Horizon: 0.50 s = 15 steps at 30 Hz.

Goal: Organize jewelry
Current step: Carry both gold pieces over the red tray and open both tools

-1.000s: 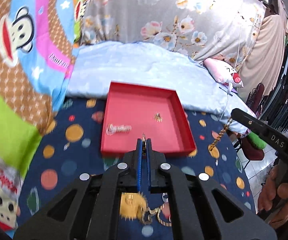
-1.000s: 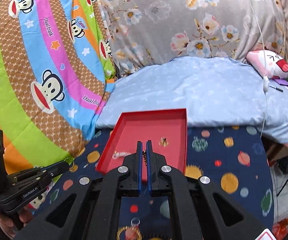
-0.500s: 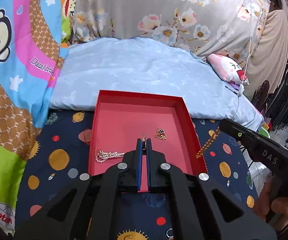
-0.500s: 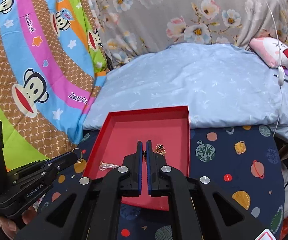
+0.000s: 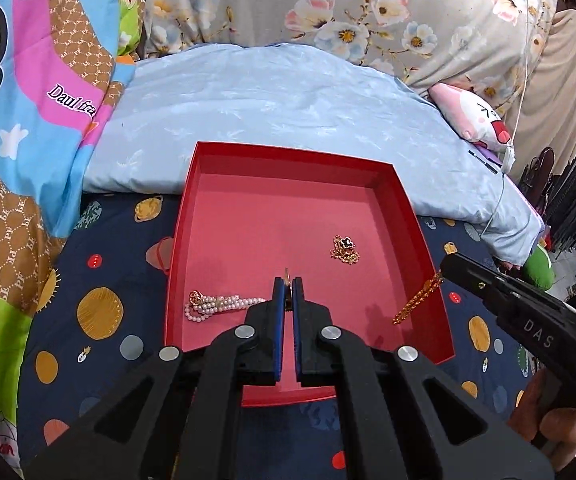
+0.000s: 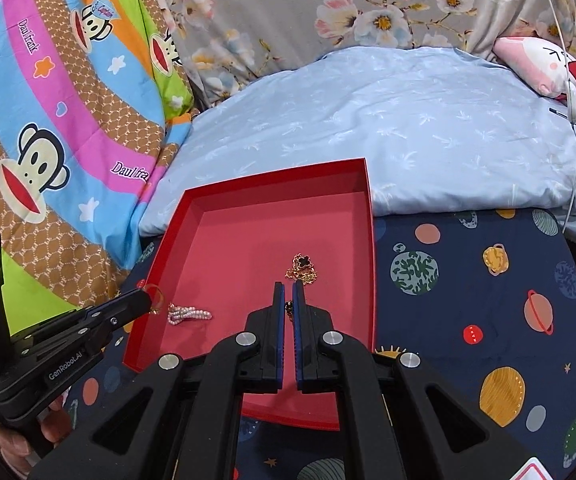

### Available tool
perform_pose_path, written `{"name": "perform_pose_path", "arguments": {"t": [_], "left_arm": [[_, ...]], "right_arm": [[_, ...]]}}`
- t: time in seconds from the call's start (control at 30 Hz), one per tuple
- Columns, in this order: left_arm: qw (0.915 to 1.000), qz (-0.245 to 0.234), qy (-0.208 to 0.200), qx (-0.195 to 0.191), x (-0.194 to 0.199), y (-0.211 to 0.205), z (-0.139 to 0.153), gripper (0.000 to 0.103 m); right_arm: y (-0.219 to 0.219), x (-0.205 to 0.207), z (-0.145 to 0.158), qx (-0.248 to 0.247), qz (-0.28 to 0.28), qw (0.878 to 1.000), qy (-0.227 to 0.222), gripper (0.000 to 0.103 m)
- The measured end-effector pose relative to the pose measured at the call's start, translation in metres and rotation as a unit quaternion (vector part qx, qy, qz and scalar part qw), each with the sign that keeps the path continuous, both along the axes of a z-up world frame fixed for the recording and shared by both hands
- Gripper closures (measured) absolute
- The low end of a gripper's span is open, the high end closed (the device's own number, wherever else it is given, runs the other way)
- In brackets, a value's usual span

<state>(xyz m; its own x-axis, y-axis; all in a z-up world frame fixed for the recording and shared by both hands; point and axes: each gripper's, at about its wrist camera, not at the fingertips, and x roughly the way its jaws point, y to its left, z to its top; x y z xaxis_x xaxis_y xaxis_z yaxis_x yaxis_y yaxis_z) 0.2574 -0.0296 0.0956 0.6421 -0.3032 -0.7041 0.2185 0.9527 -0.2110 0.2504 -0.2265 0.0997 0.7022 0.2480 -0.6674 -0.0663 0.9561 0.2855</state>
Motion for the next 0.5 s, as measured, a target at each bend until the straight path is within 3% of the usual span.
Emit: {"name": "perform_pose_path", "arguments": {"t": [0.2,0.23,0.3,0.37,0.5], "left_arm": [[0.9999,0.008,0.005,0.003,0.003,0.001,-0.006,0.098],[0.9999,0.012,0.005,0.007,0.004,0.001,-0.007,0.096],[0.9996,0.025,0.003,0.011,0.005,0.004,-0.007,0.078],[0.9993,0.037,0.003,0.008,0.006,0.009,-0.006,0.069],[0.999,0.044,-0.005,0.004,0.002,0.017,0.001,0.069]], "right_arm": [[0.002,0.002,-0.005,-0.004,0.002,1.0,0.003,0.1],[0.003,0.003,-0.005,-0.009,0.002,1.0,0.003,0.099],[0.004,0.003,-0.004,-0.015,0.002,1.0,-0.006,0.093],[0.005,0.004,-0.002,-0.024,0.001,1.0,-0.011,0.091],[0.004,0.0,0.01,-0.027,-0.002,0.999,-0.028,0.086]]}}
